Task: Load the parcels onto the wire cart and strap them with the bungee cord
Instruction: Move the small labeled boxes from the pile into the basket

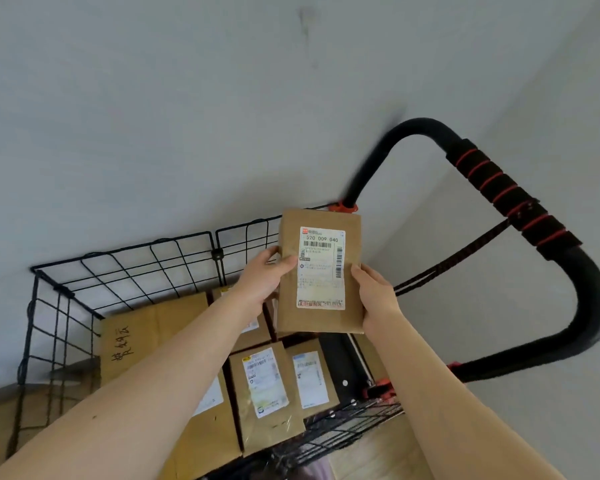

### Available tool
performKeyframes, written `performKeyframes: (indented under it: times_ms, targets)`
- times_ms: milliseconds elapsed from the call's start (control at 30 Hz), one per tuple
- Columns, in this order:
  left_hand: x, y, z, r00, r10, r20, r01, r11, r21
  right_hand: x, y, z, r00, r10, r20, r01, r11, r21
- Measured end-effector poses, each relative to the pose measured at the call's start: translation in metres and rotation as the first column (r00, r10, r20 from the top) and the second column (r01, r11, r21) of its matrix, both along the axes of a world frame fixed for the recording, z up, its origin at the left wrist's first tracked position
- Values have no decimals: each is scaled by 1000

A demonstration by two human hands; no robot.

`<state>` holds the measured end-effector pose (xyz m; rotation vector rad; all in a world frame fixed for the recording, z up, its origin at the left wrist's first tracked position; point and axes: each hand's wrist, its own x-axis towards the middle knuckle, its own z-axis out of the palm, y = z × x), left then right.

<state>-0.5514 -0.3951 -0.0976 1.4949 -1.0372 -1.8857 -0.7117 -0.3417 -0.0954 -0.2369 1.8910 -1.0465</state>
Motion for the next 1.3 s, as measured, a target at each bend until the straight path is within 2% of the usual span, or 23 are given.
performKeyframes:
  times_ms: [200,467,833,1133,1300]
  targets:
    - [-29,-29,-56,991,97,93,-103,993,58,-34,-50,-62,991,133,-17,-130,987,97]
    - [-63,-53,-146,956,181,229,-214,968,129,-60,-86,-162,973,213,91,-227,956,187]
    - [-65,-56,-232,929,147,339,-256,917,306,-53,-99,-267,934,307,185,-349,893,283]
    - [-69,-61,-253,932,116,343,-240,907,346,-49,-109,-291,881,394,261,-464,829,313]
    - [-68,-65,-261,942,88,322,-213,902,376,-52,-112,-296,873,434,220,-484,827,286]
